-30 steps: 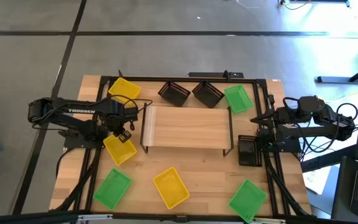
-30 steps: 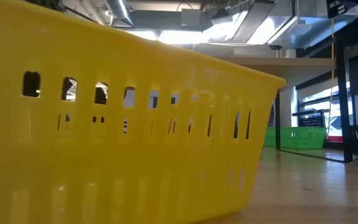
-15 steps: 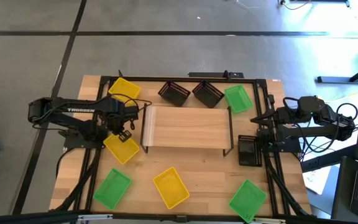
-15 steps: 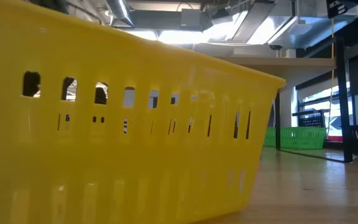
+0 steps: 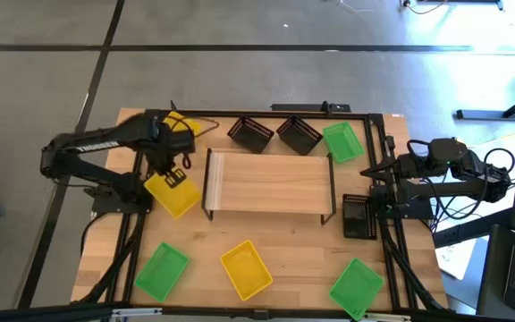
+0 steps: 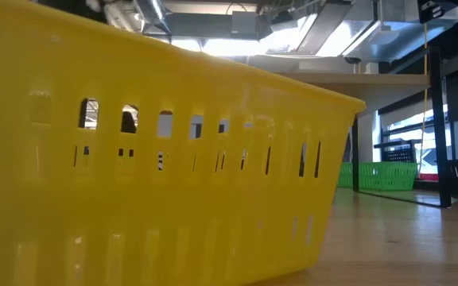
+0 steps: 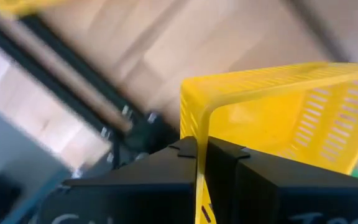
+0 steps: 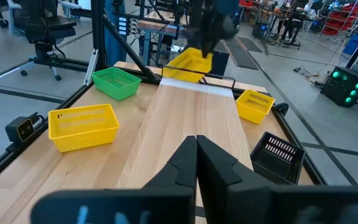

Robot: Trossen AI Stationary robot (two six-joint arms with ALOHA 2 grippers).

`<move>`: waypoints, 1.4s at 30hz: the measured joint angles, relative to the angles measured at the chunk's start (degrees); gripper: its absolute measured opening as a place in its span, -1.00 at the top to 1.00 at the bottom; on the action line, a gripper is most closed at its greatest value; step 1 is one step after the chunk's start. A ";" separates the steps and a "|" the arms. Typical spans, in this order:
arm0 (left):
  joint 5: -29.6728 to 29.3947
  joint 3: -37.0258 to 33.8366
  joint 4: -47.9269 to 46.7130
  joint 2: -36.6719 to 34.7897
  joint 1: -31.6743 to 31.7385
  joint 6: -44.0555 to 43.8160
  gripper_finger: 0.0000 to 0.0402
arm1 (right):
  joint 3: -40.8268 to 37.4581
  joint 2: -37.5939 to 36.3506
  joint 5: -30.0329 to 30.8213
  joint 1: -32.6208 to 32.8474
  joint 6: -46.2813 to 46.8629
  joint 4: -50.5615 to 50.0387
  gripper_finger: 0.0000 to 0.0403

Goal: Stack baskets on shelf by color
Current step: Put the middle left yellow bin on the shelf

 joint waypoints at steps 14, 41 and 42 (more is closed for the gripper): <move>-10.19 19.56 0.03 -0.07 0.07 13.03 1.00 | 0.00 0.00 0.00 0.01 0.00 -0.01 0.96; 9.09 45.35 2.25 27.47 0.07 42.00 1.00 | -0.02 0.02 0.05 0.01 0.00 -2.86 0.96; 9.93 45.46 2.29 28.62 0.19 42.09 1.00 | -0.02 0.00 0.04 0.00 0.00 -2.86 0.96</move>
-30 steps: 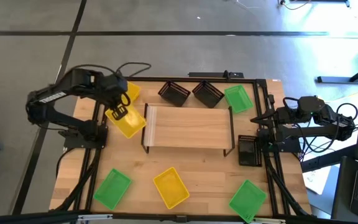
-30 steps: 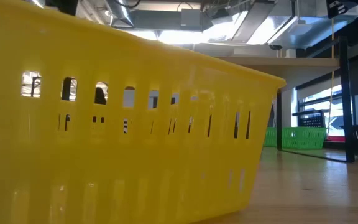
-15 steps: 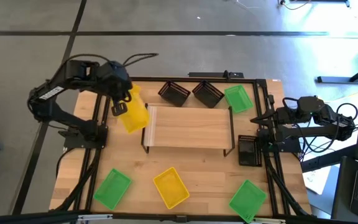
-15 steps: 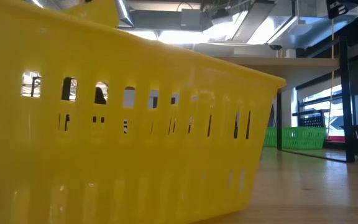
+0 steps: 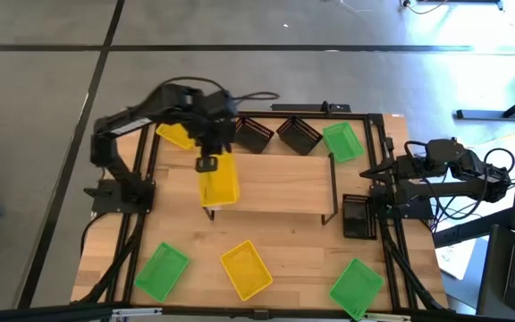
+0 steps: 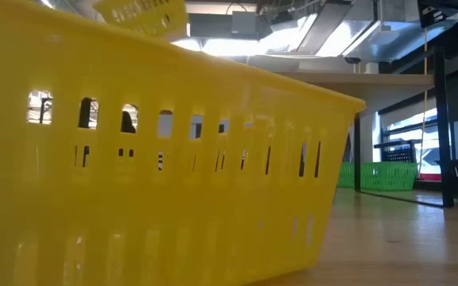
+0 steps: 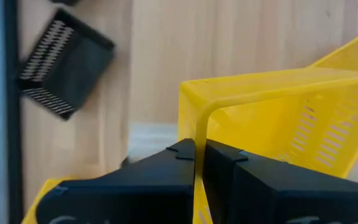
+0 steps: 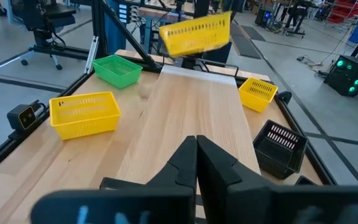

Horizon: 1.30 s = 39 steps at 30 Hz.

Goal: Stack baskets on shelf by color
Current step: Put the middle left yellow bin on the shelf

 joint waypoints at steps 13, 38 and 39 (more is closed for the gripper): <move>0.35 0.20 -0.44 6.92 1.12 1.42 1.00 | 0.00 0.00 -0.02 0.01 0.00 0.01 0.96; -7.47 0.21 -0.18 7.27 0.94 4.01 0.83 | 0.00 0.00 -0.04 0.01 0.00 -0.11 0.96; -7.47 0.19 -0.22 7.49 0.94 3.99 0.82 | 0.00 0.00 -0.06 0.00 0.00 -0.11 0.96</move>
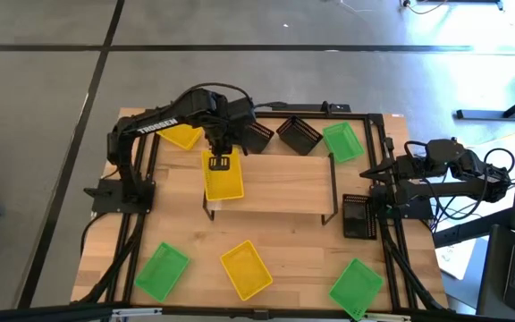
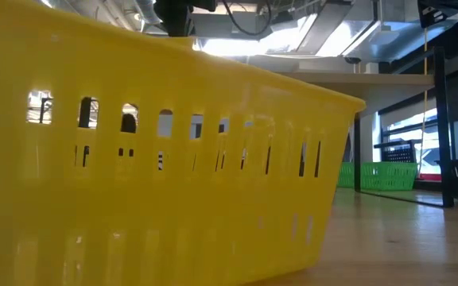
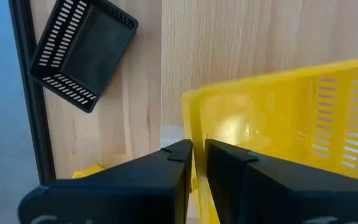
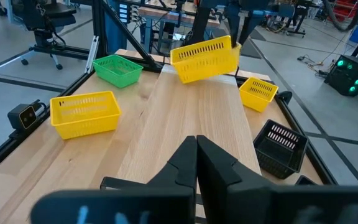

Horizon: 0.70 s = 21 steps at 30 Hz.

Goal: Stack baskets on shelf by color
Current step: Put the middle left yellow bin on the shelf, then put the bottom right black bin on the shelf

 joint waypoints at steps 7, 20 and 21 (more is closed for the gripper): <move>0.88 -0.06 -0.19 1.23 -0.17 0.48 0.82 | 0.00 0.00 -0.01 0.01 0.00 -0.02 0.96; 0.15 -0.04 4.32 -1.99 -0.05 -3.28 0.86 | 0.00 0.02 -1.11 0.02 6.13 3.24 0.96; -0.39 -0.04 5.10 -2.68 -0.04 -4.00 0.86 | 0.00 0.02 -1.13 0.02 7.38 3.74 0.96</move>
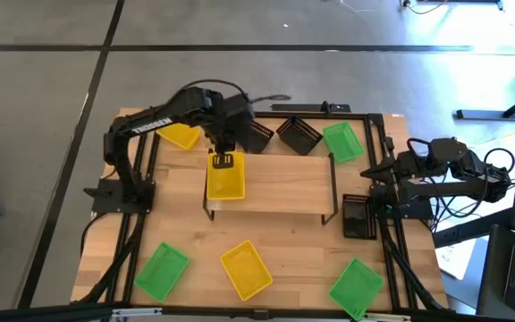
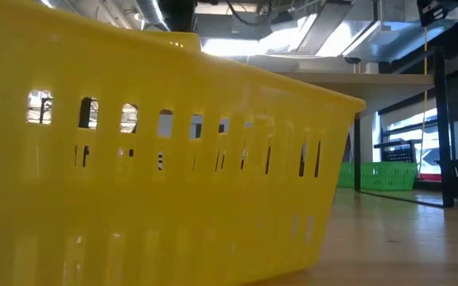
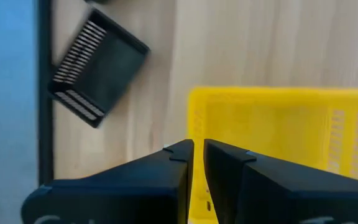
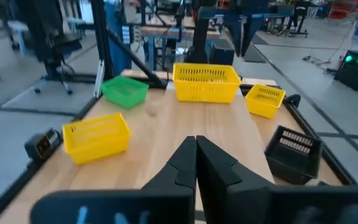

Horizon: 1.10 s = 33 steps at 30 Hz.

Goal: Stack baskets on shelf by color
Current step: Put the bottom right black bin on the shelf

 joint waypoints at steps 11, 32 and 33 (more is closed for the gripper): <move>-4.96 0.07 8.05 -8.42 0.11 -6.52 0.87 | 0.06 1.30 11.67 -0.01 7.83 11.86 0.99; -7.83 -0.02 9.04 -15.12 0.04 -9.07 0.86 | 42.84 40.43 30.43 -6.03 34.94 -34.40 1.00; -7.83 0.06 9.08 -15.37 0.04 -8.86 0.86 | 44.52 41.66 29.46 -7.42 35.56 -36.49 1.00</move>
